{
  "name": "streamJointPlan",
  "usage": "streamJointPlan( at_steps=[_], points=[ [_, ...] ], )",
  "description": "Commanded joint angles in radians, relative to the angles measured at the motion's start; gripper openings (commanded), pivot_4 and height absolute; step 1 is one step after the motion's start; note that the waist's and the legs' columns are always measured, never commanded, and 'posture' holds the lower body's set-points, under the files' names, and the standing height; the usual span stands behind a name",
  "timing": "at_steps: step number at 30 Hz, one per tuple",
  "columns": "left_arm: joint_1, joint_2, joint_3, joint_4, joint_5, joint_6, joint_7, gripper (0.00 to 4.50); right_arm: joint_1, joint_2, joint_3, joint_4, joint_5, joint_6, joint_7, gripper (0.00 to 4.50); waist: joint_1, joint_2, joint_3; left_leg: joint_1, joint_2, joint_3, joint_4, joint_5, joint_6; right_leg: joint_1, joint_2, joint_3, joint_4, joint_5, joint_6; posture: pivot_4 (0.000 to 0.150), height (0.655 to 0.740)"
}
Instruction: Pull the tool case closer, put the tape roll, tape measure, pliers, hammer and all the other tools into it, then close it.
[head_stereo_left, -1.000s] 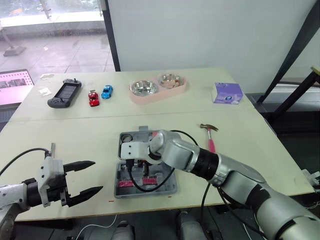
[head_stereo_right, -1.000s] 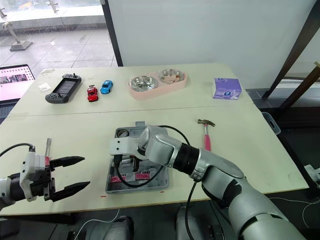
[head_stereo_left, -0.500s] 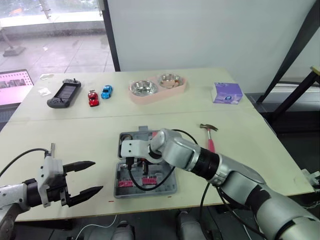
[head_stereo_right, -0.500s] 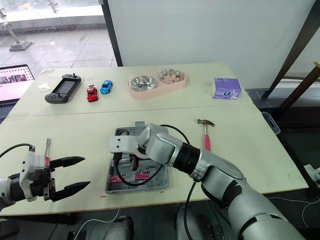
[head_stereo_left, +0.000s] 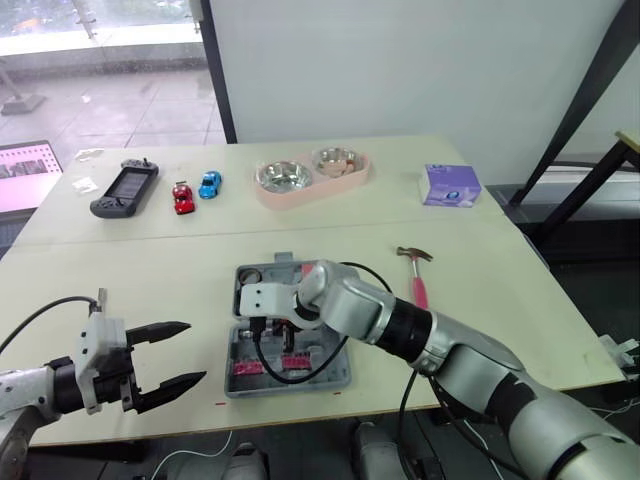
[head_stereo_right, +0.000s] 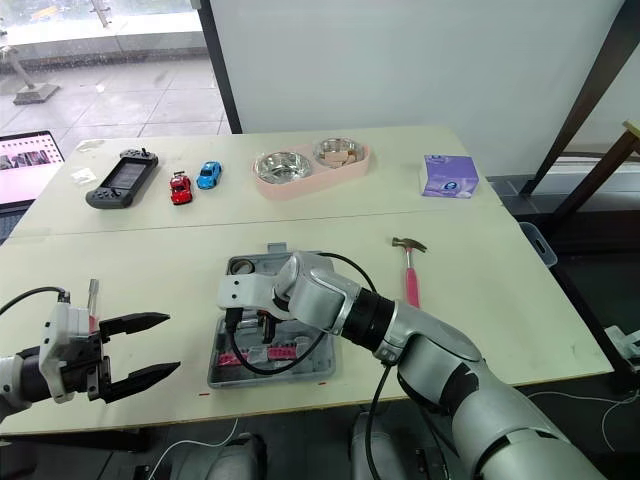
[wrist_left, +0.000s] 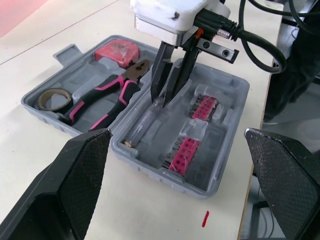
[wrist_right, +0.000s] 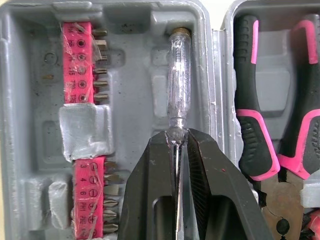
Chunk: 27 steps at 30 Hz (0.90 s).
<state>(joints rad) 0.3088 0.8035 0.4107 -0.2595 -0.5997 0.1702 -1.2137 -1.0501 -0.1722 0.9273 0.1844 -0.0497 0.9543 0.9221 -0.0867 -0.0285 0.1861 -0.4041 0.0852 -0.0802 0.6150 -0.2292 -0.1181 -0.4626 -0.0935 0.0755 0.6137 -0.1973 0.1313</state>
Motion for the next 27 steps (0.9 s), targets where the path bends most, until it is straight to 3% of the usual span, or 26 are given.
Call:
streamJointPlan(
  at_steps=[1, 3, 12, 19, 22, 27],
  points=[
    [0.001, 0.004, 0.027, -0.032, -0.013, 0.001, 0.006, 4.50, -0.005, 0.023, -0.021, -0.004, -0.013, -0.013, 0.003, 0.07, -0.004, 0.000, 0.000, 0.000, 0.000, 0.000, 0.000, 0.000, 0.000, 0.000, 0.000, 0.000, 0.000, 0.000, 0.000, 0.150, 0.7387],
    [0.000, 0.004, 0.026, -0.032, -0.013, 0.001, 0.006, 4.50, -0.004, 0.024, -0.022, -0.003, -0.015, -0.015, 0.006, 0.07, -0.009, 0.000, 0.000, 0.000, 0.000, 0.000, 0.000, 0.000, 0.000, 0.000, 0.000, 0.000, 0.000, 0.000, 0.000, 0.150, 0.7387],
    [-0.001, 0.006, 0.028, -0.034, -0.017, 0.006, 0.011, 4.50, 0.001, 0.029, -0.045, -0.017, -0.014, -0.011, 0.008, 4.35, -0.011, 0.000, 0.000, 0.000, 0.000, -0.001, 0.000, 0.000, 0.000, 0.000, 0.000, 0.000, 0.000, 0.000, 0.000, 0.150, 0.7387],
    [-0.005, 0.007, 0.030, -0.038, -0.018, 0.014, 0.017, 4.50, 0.036, 0.034, -0.110, -0.065, 0.002, -0.005, -0.011, 4.35, -0.010, 0.000, 0.000, 0.000, 0.000, -0.001, 0.000, 0.000, 0.000, 0.000, 0.000, 0.000, 0.000, 0.000, 0.000, 0.150, 0.7387],
    [-0.006, 0.006, 0.031, -0.041, -0.018, 0.018, 0.019, 4.50, 0.068, 0.033, -0.131, -0.087, 0.005, -0.010, -0.027, 3.50, -0.010, 0.000, 0.000, 0.000, 0.000, -0.001, 0.000, 0.000, 0.000, 0.000, 0.000, 0.000, 0.000, 0.000, 0.000, 0.150, 0.7387],
    [-0.009, 0.008, 0.031, -0.041, -0.016, 0.023, 0.021, 4.50, 0.134, 0.027, -0.181, -0.119, -0.004, -0.069, -0.078, 1.01, -0.010, 0.000, 0.000, 0.000, 0.000, -0.001, 0.000, 0.000, 0.000, 0.000, 0.000, 0.000, 0.000, 0.000, 0.000, 0.150, 0.7387]
  ],
)
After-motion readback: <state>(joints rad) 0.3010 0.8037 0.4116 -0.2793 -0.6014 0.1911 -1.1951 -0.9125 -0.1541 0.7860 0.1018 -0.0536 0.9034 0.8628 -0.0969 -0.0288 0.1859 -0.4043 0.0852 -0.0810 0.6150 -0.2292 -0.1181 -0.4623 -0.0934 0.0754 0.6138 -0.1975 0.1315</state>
